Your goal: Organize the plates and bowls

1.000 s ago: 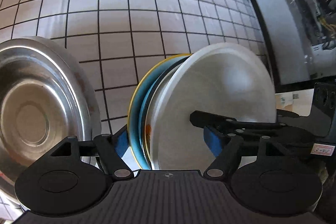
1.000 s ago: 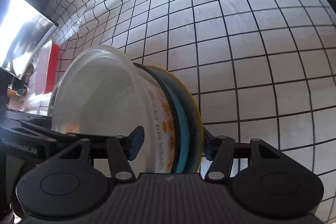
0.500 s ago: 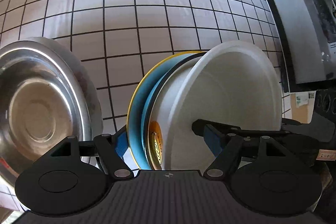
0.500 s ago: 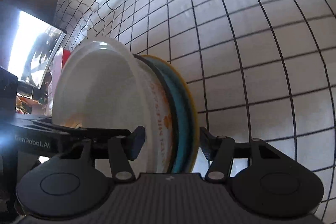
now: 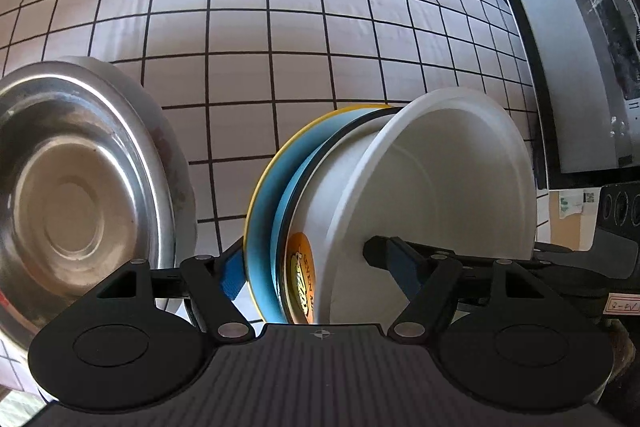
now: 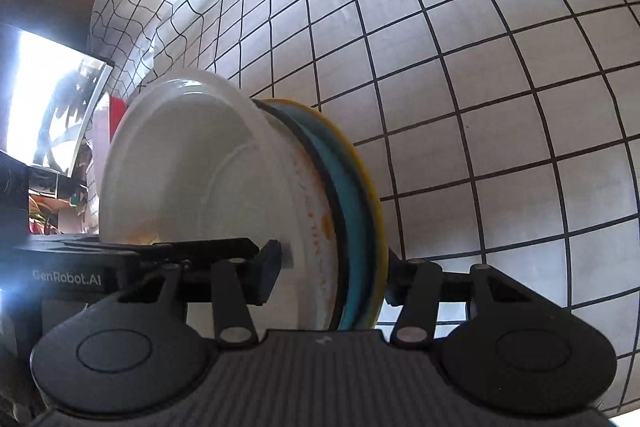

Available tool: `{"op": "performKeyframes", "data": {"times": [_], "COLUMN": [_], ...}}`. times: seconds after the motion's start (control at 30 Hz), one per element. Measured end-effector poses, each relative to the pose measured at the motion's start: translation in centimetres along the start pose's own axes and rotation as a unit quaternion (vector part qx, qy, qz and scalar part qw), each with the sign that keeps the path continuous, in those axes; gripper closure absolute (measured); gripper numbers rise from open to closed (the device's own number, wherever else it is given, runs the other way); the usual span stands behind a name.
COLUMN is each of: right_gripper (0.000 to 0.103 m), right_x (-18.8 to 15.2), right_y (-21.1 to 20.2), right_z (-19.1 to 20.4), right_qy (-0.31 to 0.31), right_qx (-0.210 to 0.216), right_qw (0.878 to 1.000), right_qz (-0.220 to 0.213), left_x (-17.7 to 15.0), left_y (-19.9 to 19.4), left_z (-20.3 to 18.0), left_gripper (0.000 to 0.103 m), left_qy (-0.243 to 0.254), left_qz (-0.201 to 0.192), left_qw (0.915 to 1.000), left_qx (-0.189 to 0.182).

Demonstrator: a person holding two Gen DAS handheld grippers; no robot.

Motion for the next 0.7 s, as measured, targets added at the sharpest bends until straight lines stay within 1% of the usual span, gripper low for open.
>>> {"op": "performKeyframes", "data": {"times": [0.2,0.4,0.7], "right_gripper": [0.052,0.052,0.052], "right_x": [0.3,0.7,0.8], "right_y": [-0.2,-0.9,-1.5], "right_z": [0.7,1.5,2.2], "right_qy": [-0.002,-0.021,-0.039], "right_qx": [-0.007,-0.01,-0.028], "right_qw": [1.0,1.0,0.999], "right_qz": [0.002,-0.01,-0.014], "left_x": [0.0,0.0,-0.4], "left_y": [-0.5,-1.3,-1.9], "left_z": [0.1,-0.1,-0.2], "left_gripper": [0.027,0.027,0.027], "left_qy": [-0.008,0.0,0.003], "left_qz": [-0.003,-0.012,-0.015], "left_qw": [0.9999,0.9999,0.9998], "left_qx": [-0.007,-0.011,-0.011]}}
Point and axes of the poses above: each gripper's, at about its wrist camera, not at the fingertips, and y roughly the way its jaws point, z to its left, x to its top, the point moved 4 cm from there along y, roughly the way its jaws point, and after that the axes turned 8 degrees about -y, right-handed, at the moved point
